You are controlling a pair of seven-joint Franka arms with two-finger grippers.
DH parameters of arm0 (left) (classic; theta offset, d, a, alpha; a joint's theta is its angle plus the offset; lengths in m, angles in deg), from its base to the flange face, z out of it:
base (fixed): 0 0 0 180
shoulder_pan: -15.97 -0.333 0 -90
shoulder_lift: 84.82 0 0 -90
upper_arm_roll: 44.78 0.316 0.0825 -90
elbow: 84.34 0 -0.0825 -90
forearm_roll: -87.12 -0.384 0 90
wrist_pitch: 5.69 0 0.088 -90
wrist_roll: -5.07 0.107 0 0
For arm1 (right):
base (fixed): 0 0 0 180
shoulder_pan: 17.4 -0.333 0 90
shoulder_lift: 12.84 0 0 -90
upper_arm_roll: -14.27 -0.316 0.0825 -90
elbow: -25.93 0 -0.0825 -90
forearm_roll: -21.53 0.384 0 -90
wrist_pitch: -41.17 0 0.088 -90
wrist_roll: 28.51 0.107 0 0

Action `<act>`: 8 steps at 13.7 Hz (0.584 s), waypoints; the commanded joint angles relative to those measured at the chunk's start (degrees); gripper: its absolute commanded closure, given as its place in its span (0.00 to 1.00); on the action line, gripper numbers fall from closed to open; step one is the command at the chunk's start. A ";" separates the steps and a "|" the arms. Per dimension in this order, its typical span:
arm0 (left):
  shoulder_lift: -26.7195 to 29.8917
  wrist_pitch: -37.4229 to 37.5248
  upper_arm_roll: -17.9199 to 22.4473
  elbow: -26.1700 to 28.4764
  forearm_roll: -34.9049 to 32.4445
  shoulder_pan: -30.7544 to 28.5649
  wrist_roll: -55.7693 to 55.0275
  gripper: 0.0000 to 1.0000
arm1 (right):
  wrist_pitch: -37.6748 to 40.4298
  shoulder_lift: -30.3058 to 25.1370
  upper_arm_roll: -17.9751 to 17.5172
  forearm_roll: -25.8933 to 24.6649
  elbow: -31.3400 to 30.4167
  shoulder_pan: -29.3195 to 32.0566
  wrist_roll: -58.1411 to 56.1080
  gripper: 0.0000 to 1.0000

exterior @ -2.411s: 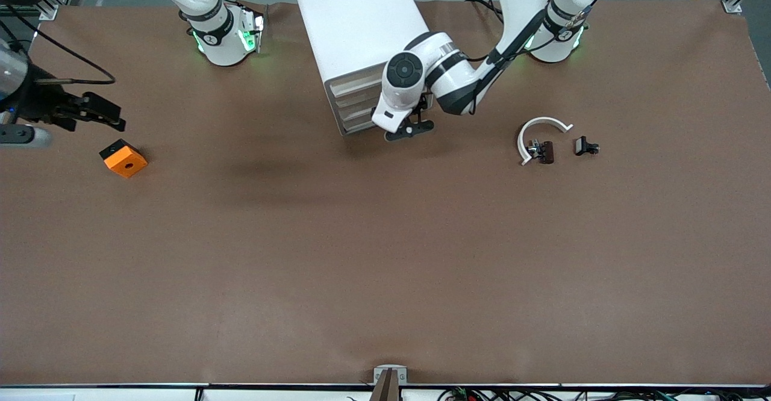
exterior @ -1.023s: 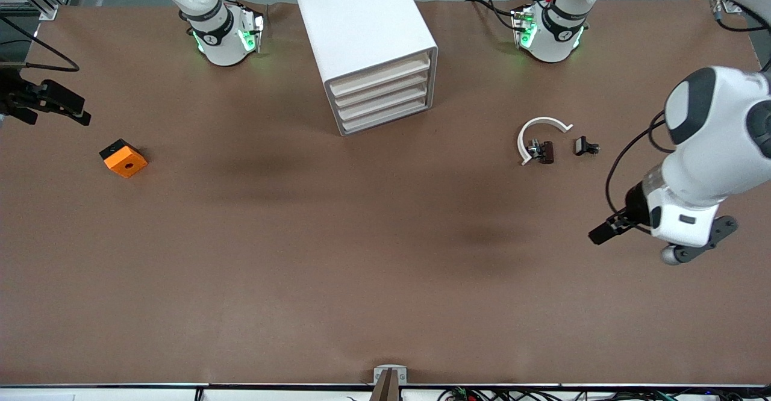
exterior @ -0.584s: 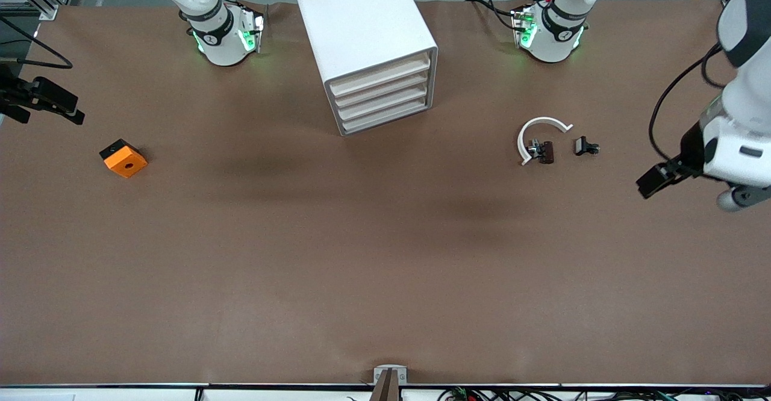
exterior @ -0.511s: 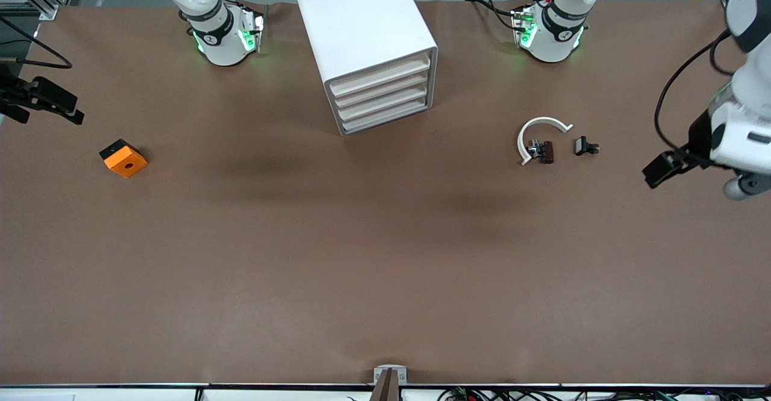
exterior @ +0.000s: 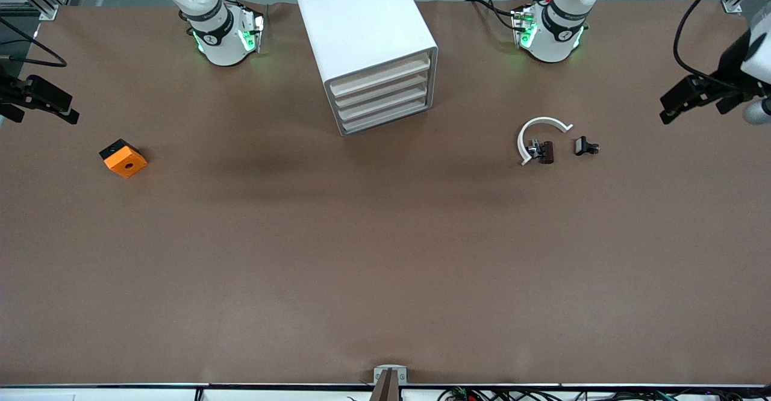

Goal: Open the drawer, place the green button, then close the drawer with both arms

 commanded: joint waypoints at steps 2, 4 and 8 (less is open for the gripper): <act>5.57 -0.68 0.72 6.86 1.99 0.43 5.03 0.00 | 0.85 -0.13 -0.99 -1.04 0.78 1.16 -0.31 0.00; 7.42 -0.68 0.81 9.15 1.99 0.07 5.75 0.00 | 0.85 -0.13 -0.99 -1.05 1.14 1.16 -0.22 0.00; 6.99 -0.33 0.81 8.38 1.90 -0.72 9.88 0.00 | 0.76 -0.05 -1.07 -0.96 1.14 1.16 -0.22 0.00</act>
